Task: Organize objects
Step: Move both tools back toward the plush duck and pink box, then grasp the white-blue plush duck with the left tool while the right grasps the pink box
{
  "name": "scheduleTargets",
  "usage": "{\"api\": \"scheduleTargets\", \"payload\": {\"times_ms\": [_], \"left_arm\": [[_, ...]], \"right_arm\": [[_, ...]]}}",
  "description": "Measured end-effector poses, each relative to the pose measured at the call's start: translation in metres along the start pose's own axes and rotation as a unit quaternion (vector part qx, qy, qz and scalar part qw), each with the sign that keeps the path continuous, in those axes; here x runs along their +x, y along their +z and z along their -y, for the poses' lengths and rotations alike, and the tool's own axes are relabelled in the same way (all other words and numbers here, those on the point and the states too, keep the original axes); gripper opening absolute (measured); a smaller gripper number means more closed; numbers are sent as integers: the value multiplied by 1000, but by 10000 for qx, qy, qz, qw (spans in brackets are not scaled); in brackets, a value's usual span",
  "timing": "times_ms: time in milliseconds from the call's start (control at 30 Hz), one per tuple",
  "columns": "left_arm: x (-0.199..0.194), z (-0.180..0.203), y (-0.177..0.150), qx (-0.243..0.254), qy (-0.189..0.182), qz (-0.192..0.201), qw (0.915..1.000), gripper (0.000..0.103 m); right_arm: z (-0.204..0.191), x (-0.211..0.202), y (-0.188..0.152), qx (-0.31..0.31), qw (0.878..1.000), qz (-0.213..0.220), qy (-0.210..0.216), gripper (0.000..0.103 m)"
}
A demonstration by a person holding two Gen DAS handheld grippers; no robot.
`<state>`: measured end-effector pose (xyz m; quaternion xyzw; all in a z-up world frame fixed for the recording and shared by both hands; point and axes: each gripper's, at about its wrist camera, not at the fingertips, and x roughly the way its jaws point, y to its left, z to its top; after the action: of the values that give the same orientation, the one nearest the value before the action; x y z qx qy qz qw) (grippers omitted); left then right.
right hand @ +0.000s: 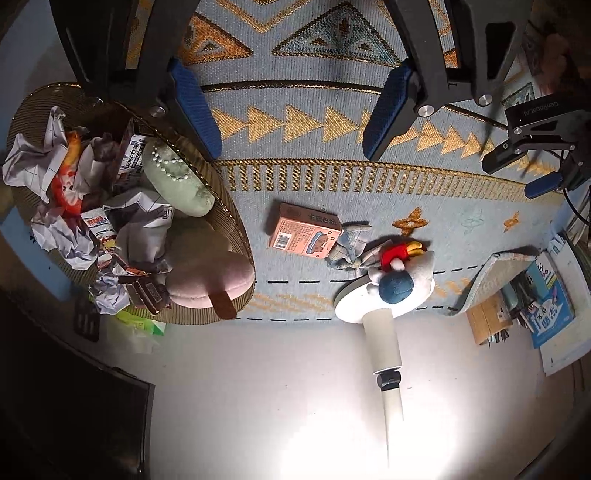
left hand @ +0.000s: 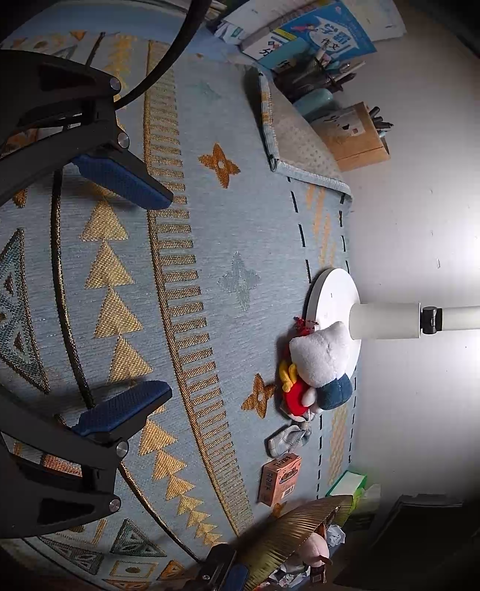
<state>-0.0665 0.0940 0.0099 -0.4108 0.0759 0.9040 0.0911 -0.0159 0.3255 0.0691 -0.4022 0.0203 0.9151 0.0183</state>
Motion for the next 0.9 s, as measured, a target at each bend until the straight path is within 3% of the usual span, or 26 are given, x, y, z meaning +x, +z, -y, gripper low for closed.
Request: {"api": "scheduleTargets", "payload": {"times_ms": [233, 400, 467, 600, 767, 900], "left_arm": [[-1, 2, 0, 38, 27, 32, 10000, 94], [-6, 6, 18, 96, -471, -13, 9988, 94], [-7, 11, 39, 241, -464, 131, 9985, 94], [18, 20, 77, 429, -679, 342, 9962, 98], [58, 31, 103, 304, -1026, 258, 9939, 98], [71, 44, 112, 341, -923, 366, 9945, 97]], "right_arm": [[39, -9, -10, 581, 9973, -99, -434, 75], [-1, -1, -6, -302, 9989, -310, -193, 77], [-17, 14, 1, -490, 9977, -430, -198, 78], [-31, 50, 22, -500, 9966, -648, -126, 78], [-27, 81, 40, -299, 9965, -772, -64, 78], [-30, 92, 48, -290, 9969, -732, 20, 89]]}}
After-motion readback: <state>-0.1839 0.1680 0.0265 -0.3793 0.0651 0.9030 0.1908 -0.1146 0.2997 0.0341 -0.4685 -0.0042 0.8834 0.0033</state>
